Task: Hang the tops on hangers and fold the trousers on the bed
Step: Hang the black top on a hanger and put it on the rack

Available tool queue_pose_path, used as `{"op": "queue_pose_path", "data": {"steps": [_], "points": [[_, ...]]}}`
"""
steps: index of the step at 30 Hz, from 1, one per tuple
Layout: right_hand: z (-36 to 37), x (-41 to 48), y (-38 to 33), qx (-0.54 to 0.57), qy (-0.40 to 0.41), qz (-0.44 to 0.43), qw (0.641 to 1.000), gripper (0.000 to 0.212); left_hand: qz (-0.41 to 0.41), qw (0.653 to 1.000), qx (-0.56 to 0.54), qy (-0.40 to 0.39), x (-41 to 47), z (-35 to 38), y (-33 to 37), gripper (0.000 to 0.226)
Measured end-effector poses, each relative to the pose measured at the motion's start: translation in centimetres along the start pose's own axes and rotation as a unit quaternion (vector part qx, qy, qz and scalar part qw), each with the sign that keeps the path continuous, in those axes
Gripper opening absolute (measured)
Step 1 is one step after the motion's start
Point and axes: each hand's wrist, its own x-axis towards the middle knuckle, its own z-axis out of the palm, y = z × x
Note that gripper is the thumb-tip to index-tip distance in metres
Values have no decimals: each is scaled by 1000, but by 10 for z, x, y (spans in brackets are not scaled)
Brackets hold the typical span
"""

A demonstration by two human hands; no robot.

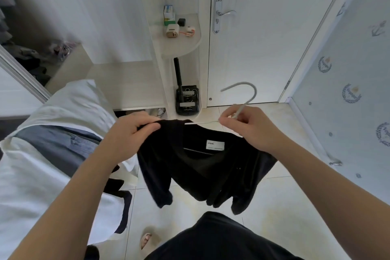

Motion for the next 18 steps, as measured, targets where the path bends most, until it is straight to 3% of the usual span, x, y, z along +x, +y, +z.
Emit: {"op": "queue_pose_path", "data": {"steps": [3, 7, 13, 15, 18], "points": [[-9, 1, 1, -52, -50, 29, 997, 32, -6, 1000, -13, 1, 1, 2, -2, 39], [-14, 4, -9, -102, -61, 15, 993, 34, -6, 999, -31, 22, 3, 9, 2, 40], [-12, 5, -14, -41, -9, 2, 999, 36, -51, 995, -87, 28, -1, 21, -4, 28], [-13, 4, -13, -36, 16, -4, 999, 38, -95, 993, -64, 25, -4, 28, -16, 25], [-15, 4, -8, -65, 17, -4, 998, 38, -114, 989, 25, 89, -7, 30, -34, 18]]}}
